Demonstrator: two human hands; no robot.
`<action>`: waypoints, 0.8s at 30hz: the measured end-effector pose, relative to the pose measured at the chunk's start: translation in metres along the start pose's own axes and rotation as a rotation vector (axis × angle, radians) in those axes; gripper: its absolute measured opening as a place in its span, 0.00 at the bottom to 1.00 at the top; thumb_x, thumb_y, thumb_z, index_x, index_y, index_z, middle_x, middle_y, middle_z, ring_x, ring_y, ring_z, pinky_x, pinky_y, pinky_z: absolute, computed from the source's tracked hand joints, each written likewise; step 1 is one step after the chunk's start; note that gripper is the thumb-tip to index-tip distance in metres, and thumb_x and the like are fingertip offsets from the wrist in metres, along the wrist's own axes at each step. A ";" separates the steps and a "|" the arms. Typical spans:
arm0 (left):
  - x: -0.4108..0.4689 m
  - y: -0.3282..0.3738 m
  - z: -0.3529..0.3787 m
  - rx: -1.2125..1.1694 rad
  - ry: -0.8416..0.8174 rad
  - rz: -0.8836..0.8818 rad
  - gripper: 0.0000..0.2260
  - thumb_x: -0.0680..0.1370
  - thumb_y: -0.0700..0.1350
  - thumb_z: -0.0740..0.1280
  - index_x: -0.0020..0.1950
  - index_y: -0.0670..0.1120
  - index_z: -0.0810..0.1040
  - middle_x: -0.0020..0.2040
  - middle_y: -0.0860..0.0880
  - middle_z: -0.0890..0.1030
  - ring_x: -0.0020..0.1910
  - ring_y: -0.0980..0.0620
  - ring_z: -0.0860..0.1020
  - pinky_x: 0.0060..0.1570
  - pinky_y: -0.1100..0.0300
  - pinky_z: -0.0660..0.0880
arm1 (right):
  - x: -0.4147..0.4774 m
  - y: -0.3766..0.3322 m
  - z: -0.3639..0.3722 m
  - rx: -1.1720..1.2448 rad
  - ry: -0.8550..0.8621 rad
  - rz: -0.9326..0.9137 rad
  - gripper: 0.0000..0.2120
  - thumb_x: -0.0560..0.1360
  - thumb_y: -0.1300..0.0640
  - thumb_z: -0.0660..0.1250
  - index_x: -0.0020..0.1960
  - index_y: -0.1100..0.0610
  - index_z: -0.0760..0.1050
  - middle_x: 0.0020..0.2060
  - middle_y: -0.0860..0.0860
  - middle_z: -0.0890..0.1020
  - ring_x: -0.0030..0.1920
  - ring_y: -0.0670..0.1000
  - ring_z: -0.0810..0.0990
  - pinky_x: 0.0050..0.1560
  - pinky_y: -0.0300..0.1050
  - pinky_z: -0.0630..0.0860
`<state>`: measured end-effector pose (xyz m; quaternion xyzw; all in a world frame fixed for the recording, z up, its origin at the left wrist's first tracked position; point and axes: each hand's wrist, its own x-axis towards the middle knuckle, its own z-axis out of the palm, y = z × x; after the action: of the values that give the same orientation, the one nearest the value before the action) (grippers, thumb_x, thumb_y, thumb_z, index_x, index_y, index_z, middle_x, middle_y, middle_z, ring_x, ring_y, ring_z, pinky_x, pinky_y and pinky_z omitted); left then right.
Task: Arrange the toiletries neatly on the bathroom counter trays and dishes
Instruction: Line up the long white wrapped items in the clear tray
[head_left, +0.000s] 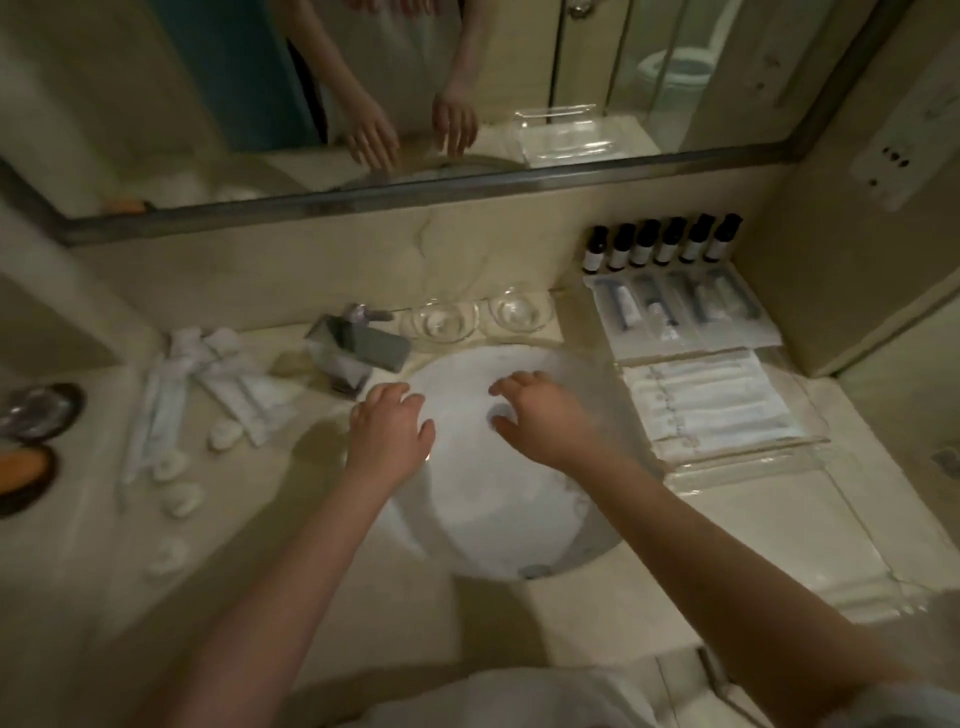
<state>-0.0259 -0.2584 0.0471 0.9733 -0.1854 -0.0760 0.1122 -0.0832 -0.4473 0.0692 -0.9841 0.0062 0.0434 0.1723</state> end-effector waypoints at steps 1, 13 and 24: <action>-0.006 -0.021 -0.005 0.006 -0.010 -0.042 0.19 0.77 0.52 0.60 0.65 0.46 0.75 0.70 0.45 0.71 0.69 0.44 0.65 0.66 0.50 0.63 | 0.009 -0.018 0.006 -0.003 -0.032 -0.045 0.20 0.76 0.50 0.63 0.66 0.53 0.70 0.61 0.54 0.76 0.62 0.56 0.72 0.58 0.50 0.72; -0.059 -0.231 -0.028 0.022 -0.207 -0.506 0.22 0.76 0.54 0.62 0.66 0.44 0.70 0.67 0.42 0.70 0.66 0.41 0.68 0.64 0.49 0.69 | 0.108 -0.196 0.086 -0.102 -0.421 -0.295 0.23 0.75 0.50 0.65 0.67 0.55 0.69 0.62 0.56 0.75 0.61 0.57 0.74 0.60 0.53 0.74; 0.009 -0.301 -0.039 -0.148 -0.117 -0.608 0.20 0.75 0.47 0.63 0.64 0.41 0.69 0.61 0.39 0.71 0.59 0.40 0.73 0.56 0.50 0.72 | 0.207 -0.246 0.137 -0.103 -0.436 -0.050 0.28 0.76 0.46 0.59 0.72 0.57 0.58 0.69 0.61 0.67 0.67 0.63 0.67 0.66 0.58 0.67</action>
<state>0.0931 0.0185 0.0089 0.9672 0.1141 -0.1749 0.1442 0.1181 -0.1687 0.0059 -0.9588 -0.0577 0.2511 0.1199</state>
